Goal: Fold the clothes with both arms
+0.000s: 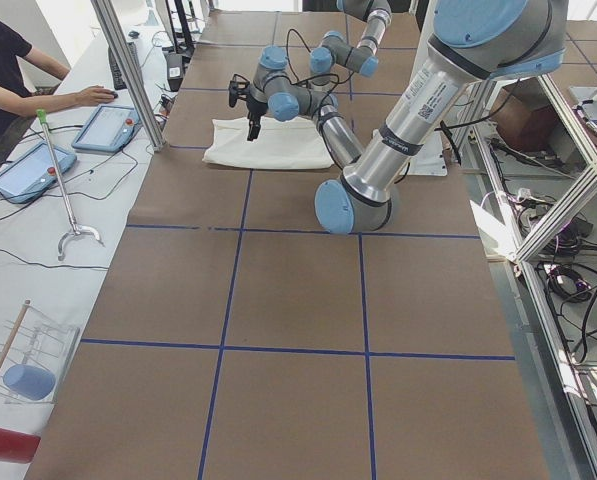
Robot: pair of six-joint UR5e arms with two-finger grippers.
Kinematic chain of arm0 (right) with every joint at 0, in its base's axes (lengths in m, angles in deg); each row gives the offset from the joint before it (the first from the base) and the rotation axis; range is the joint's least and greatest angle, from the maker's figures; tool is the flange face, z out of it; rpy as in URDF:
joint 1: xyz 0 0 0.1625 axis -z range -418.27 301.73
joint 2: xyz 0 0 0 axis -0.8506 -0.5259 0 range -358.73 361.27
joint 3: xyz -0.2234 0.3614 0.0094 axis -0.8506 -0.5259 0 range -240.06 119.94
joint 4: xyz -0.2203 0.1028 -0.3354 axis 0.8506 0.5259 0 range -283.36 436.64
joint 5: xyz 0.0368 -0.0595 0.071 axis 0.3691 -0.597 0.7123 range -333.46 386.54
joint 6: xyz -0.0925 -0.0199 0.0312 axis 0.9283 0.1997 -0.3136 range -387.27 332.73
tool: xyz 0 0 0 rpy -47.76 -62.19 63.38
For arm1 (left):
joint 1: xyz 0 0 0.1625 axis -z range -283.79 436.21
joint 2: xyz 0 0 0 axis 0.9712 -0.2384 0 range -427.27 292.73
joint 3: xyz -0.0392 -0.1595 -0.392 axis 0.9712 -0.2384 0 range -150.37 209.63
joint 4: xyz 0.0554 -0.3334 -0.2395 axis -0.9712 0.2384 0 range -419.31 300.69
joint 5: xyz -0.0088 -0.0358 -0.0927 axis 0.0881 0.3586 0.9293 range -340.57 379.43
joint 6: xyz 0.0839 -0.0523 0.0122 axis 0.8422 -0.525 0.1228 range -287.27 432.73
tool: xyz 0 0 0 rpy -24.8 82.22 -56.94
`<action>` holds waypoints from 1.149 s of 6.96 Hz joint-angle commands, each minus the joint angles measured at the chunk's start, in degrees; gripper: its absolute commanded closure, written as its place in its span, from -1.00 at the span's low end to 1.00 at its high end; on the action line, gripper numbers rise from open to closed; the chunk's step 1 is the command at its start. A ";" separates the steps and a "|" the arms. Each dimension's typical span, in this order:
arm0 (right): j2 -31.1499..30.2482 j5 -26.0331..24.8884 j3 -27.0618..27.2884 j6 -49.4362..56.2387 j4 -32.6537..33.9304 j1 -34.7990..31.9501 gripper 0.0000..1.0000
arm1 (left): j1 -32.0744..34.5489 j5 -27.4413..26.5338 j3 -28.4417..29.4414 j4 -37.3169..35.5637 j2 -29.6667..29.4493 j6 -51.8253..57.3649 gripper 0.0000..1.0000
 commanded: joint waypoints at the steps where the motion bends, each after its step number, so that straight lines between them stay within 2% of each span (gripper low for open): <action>1: -0.23 0.00 0.00 1.43 1.96 -1.04 -1.00 | -0.26 0.00 -0.09 0.00 -0.09 -0.09 -1.00; 3: -0.32 -0.26 0.26 2.94 3.99 -2.36 -1.00 | -0.79 0.00 -0.10 0.09 -0.09 -0.09 -1.00; 6: -5.84 -0.52 3.24 6.52 4.35 -5.08 -1.00 | -1.14 0.00 -0.18 0.09 -0.44 -1.41 -1.00; 8: -1.49 0.52 3.78 9.94 5.23 -9.02 -1.00 | -1.23 0.00 -0.88 0.09 -0.35 -1.50 -1.00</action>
